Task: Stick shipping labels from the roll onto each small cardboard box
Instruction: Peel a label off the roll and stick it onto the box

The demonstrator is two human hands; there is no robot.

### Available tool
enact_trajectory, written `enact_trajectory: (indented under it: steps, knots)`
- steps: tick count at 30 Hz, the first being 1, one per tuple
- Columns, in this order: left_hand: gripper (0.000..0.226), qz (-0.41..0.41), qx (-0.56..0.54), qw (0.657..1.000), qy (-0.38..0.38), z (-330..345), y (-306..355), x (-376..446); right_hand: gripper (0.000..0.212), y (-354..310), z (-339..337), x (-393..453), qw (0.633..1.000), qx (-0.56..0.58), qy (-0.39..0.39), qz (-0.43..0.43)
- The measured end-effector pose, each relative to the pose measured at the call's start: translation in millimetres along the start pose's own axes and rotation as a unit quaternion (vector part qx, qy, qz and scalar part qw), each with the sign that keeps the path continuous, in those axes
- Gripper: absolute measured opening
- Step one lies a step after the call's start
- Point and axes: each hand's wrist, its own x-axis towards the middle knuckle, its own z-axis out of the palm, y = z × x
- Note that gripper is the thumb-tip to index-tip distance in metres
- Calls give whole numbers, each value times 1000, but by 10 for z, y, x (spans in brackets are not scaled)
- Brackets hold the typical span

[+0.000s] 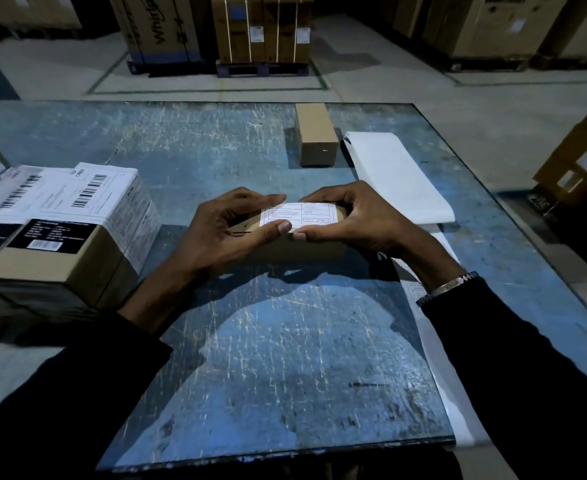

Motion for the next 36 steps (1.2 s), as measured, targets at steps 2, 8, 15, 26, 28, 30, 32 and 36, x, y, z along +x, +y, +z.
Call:
enact_trajectory:
  steps: [2,8,15,26,28,30,32,36]
  knots:
    - [45,2,6,1000,-6,-7,-24,7,48,-3,-39,1,1000,1,-11,2]
    - [41,2,2,1000,-12,-24,-42,31,61,59,-162,-14,993,96,-61,20]
    - [37,-3,-14,1000,-16,-16,-30,32,65,176,-343,-56,976,179,-120,43]
    - [47,-33,102,990,91,149,74,-11,46,106,-118,-4,991,104,-64,56]
    - [54,2,168,981,102,185,85,-17,46,108,-100,7,995,65,-53,46]
    - [56,12,160,983,94,181,71,-8,47,100,-140,-2,994,70,-67,48]
    - [56,17,123,989,78,156,28,9,55,91,-181,-22,992,84,-85,48]
    - [52,35,108,992,63,141,-9,5,57,142,-228,-31,976,176,-121,51]
